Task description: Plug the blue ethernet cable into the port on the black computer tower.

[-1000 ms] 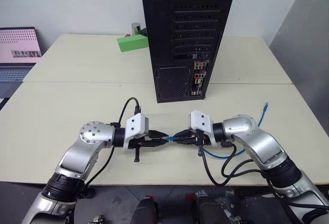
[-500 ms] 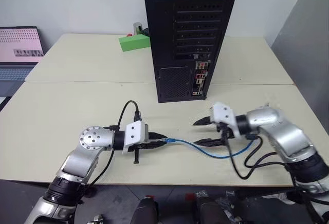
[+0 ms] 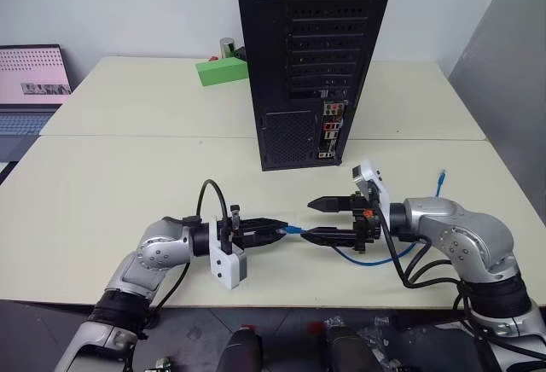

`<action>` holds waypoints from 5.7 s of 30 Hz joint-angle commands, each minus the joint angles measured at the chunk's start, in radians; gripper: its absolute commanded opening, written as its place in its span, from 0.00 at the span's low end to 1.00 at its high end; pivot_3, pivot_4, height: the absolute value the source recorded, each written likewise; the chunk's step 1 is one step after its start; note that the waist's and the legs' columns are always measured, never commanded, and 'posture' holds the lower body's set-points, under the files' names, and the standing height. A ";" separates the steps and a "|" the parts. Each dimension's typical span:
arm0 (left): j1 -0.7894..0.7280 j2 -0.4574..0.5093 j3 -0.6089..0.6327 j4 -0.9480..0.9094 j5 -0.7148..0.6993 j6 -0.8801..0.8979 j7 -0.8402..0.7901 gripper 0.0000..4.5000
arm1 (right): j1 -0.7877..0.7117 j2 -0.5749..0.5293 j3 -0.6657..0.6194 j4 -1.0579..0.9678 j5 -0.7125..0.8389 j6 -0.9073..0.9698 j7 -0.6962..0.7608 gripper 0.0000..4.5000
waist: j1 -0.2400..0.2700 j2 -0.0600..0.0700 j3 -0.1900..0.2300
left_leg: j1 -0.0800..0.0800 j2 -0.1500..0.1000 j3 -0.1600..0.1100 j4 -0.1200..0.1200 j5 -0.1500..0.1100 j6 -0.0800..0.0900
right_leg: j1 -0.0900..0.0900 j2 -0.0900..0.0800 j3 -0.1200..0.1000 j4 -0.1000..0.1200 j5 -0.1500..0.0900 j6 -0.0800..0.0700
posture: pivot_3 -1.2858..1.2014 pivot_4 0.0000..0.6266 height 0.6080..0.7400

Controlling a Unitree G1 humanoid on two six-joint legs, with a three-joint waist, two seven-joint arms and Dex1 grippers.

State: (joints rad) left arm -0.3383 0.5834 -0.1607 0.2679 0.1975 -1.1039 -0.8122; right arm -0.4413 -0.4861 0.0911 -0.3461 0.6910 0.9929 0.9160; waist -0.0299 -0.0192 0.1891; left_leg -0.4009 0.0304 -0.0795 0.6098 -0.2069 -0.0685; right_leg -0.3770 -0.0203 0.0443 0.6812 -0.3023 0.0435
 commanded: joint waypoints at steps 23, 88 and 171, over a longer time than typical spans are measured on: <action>-0.045 0.040 -0.021 0.009 0.137 -0.056 0.270 0.07 | -0.009 0.063 0.022 -0.007 0.058 0.016 -0.093 0.39 | -0.002 0.000 0.000 | 0.000 0.000 0.000 0.000 0.000 0.000 | 0.000 0.000 0.000 0.000 0.000 0.000 | 0.52 0.24 1.00; -0.069 -0.172 0.128 -0.509 -0.488 1.445 0.283 0.87 | -0.071 0.604 -0.036 -0.030 -0.465 -0.257 -1.058 0.00 | -0.004 0.000 0.000 | -0.001 0.000 -0.001 -0.001 0.000 0.000 | -0.002 0.001 0.000 0.001 0.000 0.000 | 0.52 0.24 1.00; -0.041 -0.182 0.118 -0.525 -0.431 1.396 0.281 0.87 | -0.142 0.581 0.017 0.175 -0.687 -0.393 -0.987 0.00 | -0.005 0.000 0.000 | -0.001 0.000 0.000 -0.002 0.000 0.000 | -0.003 0.001 0.001 0.000 0.000 0.000 | 0.52 0.24 1.00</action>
State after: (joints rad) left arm -0.3793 0.4071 -0.0465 -0.2060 -0.2387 0.3174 -0.5342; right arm -0.5480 0.0951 0.0879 -0.1659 0.0125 0.6120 -0.0862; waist -0.0352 -0.0191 0.1891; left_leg -0.4023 0.0306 -0.0799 0.6081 -0.2068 -0.0687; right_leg -0.3802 -0.0197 0.0448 0.6816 -0.3023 0.0435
